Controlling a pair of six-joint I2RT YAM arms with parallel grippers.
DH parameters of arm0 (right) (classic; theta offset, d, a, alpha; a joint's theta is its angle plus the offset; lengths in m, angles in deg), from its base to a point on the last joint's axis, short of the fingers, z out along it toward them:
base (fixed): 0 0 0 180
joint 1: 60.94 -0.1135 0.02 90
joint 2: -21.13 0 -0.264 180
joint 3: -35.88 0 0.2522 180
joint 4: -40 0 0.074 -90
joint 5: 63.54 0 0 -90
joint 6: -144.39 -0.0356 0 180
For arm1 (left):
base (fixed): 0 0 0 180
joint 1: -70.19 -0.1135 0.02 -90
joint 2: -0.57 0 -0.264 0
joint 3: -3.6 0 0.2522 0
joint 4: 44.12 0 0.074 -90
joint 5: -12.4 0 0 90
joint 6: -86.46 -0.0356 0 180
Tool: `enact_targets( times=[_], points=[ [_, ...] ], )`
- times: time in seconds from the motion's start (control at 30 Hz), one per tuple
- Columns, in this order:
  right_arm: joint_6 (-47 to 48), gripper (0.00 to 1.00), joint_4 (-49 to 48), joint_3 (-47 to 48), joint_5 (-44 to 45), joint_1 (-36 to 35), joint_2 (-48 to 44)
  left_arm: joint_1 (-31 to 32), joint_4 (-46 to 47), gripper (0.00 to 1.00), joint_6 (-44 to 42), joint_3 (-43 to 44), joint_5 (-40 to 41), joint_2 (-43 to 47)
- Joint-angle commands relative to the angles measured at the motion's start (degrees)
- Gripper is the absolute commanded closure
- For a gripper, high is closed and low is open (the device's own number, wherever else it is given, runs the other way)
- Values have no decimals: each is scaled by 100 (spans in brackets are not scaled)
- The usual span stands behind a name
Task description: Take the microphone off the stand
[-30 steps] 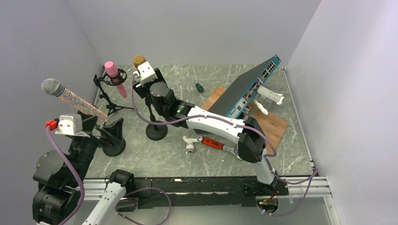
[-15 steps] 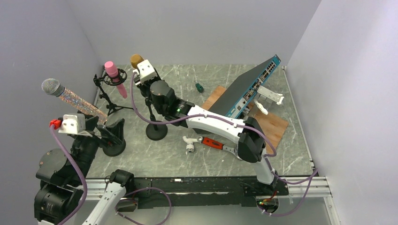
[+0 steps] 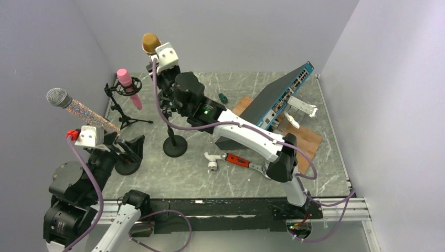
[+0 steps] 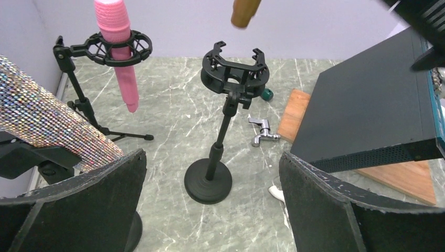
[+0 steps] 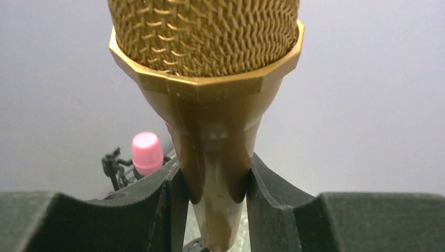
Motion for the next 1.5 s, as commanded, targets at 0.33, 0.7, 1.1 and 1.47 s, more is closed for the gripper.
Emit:
enact_targets(
  times=[0.33,0.7,1.1,1.47],
  points=[
    [-1198,100,1036,-1567,159,-30,-2268,-19,504,1,1182,-39,-1518,-1634],
    [-2798,100,1716,-4016,-339,-26,-4113,-30,940,1,2065,-360,-1103,-1892],
    [-3450,100,1392,-5318,-1164,-34,-5252,-947,2007,6,4070,-1045,-2077,-2332],
    [-3508,100,1400,-5593,-1123,-43,-5683,-1106,2550,31,5139,-1395,-1632,-2507]
  ],
)
